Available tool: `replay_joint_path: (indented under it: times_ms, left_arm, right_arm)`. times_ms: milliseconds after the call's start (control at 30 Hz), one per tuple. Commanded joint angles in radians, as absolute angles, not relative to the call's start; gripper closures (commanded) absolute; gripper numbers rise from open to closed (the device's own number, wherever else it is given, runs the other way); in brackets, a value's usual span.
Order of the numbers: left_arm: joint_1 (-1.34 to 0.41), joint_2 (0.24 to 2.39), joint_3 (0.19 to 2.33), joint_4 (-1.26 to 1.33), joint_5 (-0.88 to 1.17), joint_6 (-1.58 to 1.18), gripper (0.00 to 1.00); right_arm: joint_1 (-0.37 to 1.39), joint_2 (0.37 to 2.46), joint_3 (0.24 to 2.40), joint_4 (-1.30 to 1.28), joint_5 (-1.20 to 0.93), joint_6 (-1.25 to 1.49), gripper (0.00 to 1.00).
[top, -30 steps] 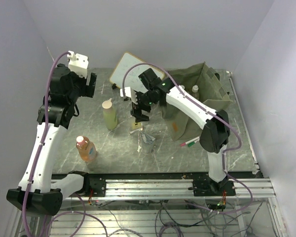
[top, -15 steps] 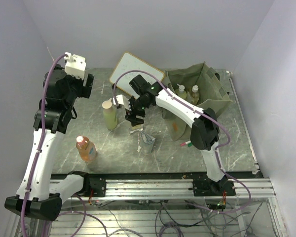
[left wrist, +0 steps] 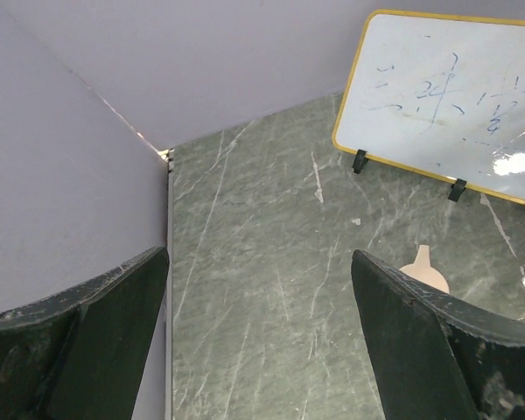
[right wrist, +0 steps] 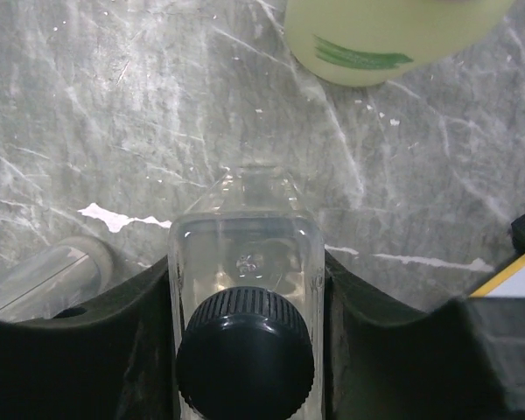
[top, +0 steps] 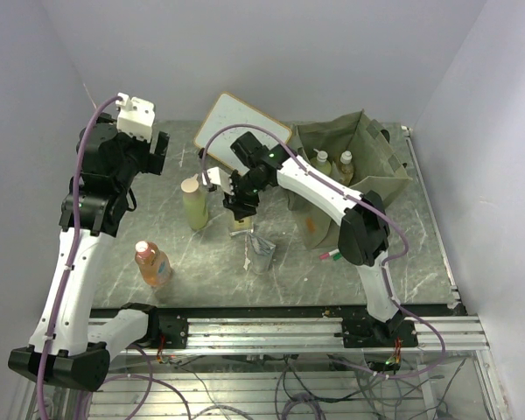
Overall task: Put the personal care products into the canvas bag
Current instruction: Pick up the care product from the center of the board.
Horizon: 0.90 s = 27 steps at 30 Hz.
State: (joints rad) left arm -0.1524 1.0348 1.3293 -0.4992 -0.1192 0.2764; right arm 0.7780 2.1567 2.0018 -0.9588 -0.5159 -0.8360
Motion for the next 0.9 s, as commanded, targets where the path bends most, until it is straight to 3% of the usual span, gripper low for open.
replay_joint_path:
  times_ms: [0, 167, 267, 633, 867]
  left_arm:
    - [-0.146, 1.045, 1.34, -0.49, -0.059, 0.263, 0.04]
    - [-0.146, 1.062, 1.343, -0.482, -0.045, 0.247, 0.04]
    - [-0.146, 1.074, 1.349, -0.482, -0.026, 0.243, 0.04]
    - [-0.148, 1.152, 1.426, -0.555, 0.422, 0.223, 0.04]
    - [-0.249, 1.229, 1.466, -0.58, 0.395, 0.301, 0.04]
  right_arm:
    - [0.77, 2.107, 2.048, -0.987, -0.528, -0.839, 0.63]
    - [0.751, 2.008, 2.088, -0.989, -0.566, -0.822, 0.93]
    - [0.731, 1.917, 2.084, -0.96, -0.604, -0.794, 1.0]
    - [0.682, 1.666, 2.162, -0.91, -0.55, -0.683, 1.0]
    - [0.664, 1.559, 2.239, -0.904, -0.469, -0.626, 1.0]
